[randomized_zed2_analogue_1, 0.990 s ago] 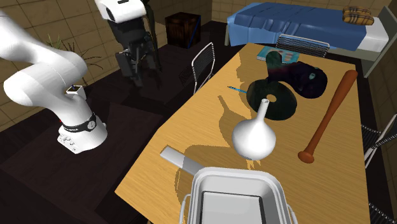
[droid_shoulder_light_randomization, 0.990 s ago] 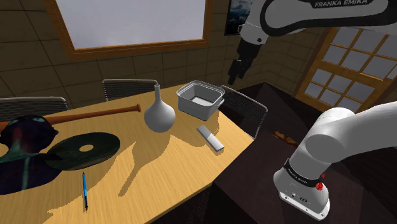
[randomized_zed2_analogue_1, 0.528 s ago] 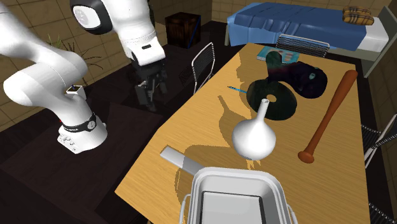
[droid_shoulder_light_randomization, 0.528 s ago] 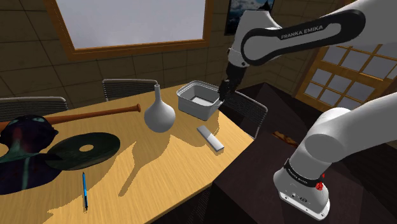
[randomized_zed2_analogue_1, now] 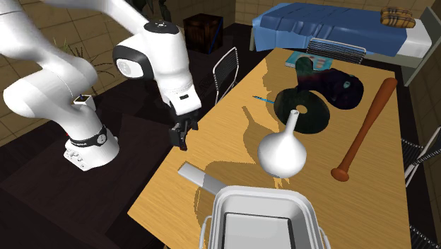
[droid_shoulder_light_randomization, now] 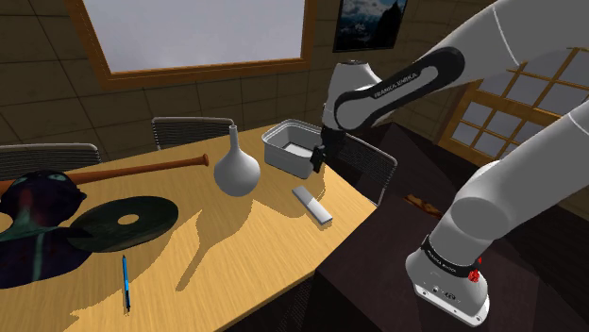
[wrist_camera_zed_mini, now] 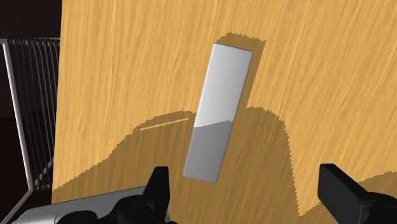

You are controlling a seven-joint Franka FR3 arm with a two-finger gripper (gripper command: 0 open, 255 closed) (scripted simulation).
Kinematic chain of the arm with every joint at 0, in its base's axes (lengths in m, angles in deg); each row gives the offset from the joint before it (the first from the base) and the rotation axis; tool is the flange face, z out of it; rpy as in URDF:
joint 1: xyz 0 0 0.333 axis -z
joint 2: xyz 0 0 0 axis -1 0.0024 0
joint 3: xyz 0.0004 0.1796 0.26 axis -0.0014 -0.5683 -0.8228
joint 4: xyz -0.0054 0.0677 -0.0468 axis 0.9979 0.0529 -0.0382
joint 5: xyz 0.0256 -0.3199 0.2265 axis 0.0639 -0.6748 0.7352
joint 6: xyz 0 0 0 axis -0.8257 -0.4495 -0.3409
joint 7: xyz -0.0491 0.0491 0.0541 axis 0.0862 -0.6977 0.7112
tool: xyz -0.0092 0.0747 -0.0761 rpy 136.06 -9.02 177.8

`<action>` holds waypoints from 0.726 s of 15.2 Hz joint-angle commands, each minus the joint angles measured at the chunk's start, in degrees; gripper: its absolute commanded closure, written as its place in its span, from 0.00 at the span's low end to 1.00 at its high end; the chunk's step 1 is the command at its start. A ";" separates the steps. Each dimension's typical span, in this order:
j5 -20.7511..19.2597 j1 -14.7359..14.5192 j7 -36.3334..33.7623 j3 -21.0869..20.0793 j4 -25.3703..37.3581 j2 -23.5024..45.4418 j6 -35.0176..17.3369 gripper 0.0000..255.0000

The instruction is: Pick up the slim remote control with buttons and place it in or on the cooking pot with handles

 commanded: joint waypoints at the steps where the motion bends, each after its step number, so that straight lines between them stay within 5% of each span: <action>1: -1.02 0.65 -1.36 -0.68 0.24 4.79 -4.09 0.00; 11: -13.66 1.79 -13.17 0.43 5.44 29.73 -20.40 0.00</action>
